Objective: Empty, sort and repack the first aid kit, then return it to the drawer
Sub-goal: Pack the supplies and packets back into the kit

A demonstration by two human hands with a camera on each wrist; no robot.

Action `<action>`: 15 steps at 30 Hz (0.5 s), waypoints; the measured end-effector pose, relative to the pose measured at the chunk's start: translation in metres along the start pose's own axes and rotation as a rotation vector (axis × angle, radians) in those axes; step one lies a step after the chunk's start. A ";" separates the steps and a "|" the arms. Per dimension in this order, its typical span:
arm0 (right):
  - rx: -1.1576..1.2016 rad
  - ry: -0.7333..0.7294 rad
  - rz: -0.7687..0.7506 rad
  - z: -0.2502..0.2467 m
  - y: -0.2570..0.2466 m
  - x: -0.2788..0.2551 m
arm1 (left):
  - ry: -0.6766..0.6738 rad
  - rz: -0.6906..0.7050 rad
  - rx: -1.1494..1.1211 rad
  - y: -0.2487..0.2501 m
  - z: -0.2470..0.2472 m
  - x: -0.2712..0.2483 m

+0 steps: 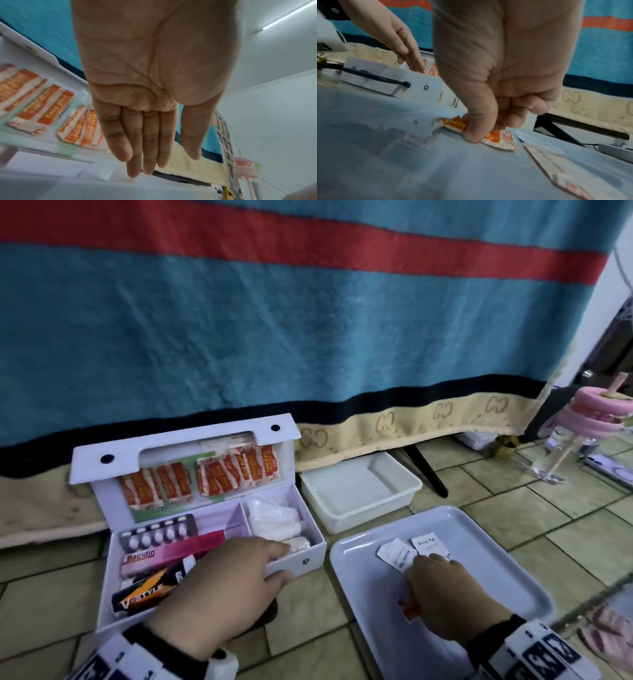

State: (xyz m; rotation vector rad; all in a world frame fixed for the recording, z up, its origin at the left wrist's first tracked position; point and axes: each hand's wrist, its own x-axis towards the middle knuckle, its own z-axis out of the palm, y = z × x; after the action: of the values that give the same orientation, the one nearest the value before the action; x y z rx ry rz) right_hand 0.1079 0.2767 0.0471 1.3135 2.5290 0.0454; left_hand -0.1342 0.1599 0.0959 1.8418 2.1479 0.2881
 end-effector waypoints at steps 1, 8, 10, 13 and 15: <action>0.012 0.007 -0.007 -0.001 0.000 0.000 | 0.025 -0.023 -0.018 -0.003 -0.003 -0.002; 0.120 -0.019 0.040 0.004 0.005 0.000 | 0.167 -0.143 -0.032 -0.026 -0.031 -0.008; 0.134 0.021 0.023 0.005 0.005 -0.001 | 0.183 -0.180 -0.051 -0.031 -0.036 -0.007; 0.122 0.016 0.015 0.004 0.004 -0.001 | 0.179 -0.212 -0.041 -0.035 -0.040 -0.001; 0.130 0.011 0.026 0.005 0.005 0.001 | 0.180 -0.215 -0.046 -0.036 -0.041 0.003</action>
State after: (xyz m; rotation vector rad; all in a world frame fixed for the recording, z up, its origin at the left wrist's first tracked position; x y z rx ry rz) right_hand 0.1124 0.2794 0.0431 1.3973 2.5623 -0.1080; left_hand -0.1820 0.1589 0.1224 1.5960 2.4143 0.4654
